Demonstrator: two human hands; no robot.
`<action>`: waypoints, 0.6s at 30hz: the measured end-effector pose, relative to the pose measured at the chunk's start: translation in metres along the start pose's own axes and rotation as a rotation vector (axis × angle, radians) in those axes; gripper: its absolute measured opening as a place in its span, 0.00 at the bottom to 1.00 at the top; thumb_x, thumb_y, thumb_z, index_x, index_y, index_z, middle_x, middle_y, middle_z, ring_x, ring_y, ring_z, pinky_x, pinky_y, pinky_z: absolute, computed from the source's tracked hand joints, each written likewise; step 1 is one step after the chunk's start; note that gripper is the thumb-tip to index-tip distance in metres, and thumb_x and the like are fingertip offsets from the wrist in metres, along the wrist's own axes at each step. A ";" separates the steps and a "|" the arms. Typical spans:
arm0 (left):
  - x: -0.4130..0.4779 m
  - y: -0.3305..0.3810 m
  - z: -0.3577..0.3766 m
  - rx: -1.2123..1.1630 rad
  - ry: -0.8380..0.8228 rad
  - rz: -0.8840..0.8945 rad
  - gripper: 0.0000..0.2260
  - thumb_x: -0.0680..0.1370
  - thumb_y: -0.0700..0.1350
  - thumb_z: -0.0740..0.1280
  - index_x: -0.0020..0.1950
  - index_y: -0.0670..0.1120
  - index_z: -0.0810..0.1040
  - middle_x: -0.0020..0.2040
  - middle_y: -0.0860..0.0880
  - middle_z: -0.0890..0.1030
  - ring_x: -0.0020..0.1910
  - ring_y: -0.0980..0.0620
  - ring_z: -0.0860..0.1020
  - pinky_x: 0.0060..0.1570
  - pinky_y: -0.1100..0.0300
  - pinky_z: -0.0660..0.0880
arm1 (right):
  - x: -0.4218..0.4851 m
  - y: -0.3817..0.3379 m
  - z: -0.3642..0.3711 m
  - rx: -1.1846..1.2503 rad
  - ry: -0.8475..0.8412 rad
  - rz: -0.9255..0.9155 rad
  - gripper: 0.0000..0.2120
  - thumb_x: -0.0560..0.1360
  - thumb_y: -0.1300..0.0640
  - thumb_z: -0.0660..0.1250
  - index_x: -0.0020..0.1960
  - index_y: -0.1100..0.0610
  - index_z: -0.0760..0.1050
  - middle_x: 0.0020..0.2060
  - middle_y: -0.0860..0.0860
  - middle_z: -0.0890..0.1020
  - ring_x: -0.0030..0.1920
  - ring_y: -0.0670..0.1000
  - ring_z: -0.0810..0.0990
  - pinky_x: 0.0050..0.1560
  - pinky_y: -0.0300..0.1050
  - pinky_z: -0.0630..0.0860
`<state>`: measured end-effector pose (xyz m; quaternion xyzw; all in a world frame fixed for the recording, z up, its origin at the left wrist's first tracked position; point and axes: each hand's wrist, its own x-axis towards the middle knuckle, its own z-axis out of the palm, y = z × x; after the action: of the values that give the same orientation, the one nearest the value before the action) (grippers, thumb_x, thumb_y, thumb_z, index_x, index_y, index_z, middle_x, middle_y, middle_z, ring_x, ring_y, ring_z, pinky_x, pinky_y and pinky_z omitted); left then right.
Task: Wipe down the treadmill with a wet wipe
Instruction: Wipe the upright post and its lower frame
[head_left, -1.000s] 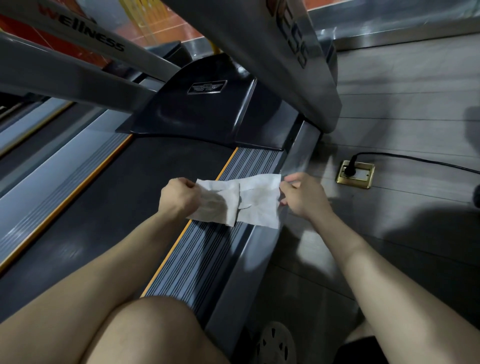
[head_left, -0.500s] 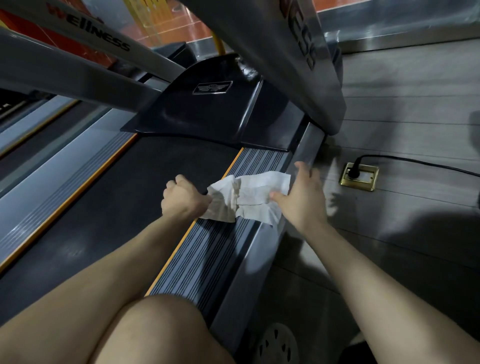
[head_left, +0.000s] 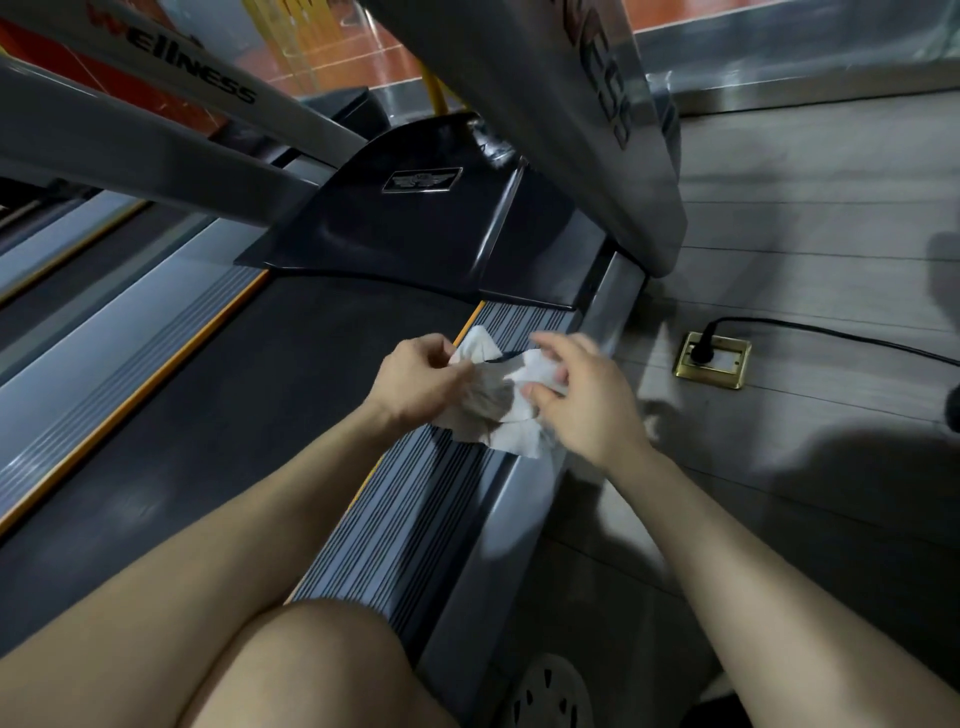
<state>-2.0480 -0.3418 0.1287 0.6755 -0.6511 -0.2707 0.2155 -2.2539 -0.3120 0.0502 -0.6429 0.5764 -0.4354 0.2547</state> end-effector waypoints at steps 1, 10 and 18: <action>-0.003 0.002 -0.003 -0.074 -0.042 0.031 0.11 0.74 0.52 0.72 0.43 0.45 0.78 0.36 0.54 0.80 0.38 0.54 0.77 0.37 0.58 0.73 | 0.003 0.002 -0.005 -0.019 0.012 -0.024 0.32 0.77 0.55 0.76 0.79 0.47 0.70 0.71 0.46 0.75 0.68 0.49 0.75 0.70 0.46 0.73; 0.004 -0.008 -0.007 0.064 0.077 -0.059 0.06 0.78 0.50 0.71 0.52 0.49 0.82 0.47 0.49 0.86 0.49 0.49 0.83 0.41 0.56 0.78 | 0.002 0.015 0.001 -0.066 -0.069 0.251 0.41 0.73 0.49 0.82 0.80 0.53 0.66 0.73 0.54 0.72 0.69 0.56 0.76 0.69 0.54 0.75; 0.002 0.002 -0.012 -0.185 0.168 -0.154 0.09 0.79 0.50 0.66 0.50 0.47 0.83 0.48 0.46 0.87 0.53 0.44 0.85 0.57 0.43 0.83 | -0.001 0.024 0.000 0.000 -0.138 0.163 0.11 0.75 0.50 0.79 0.54 0.50 0.80 0.42 0.48 0.82 0.41 0.49 0.80 0.41 0.46 0.73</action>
<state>-2.0420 -0.3452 0.1393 0.7212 -0.5492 -0.2876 0.3091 -2.2665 -0.3160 0.0300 -0.6223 0.6078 -0.3681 0.3284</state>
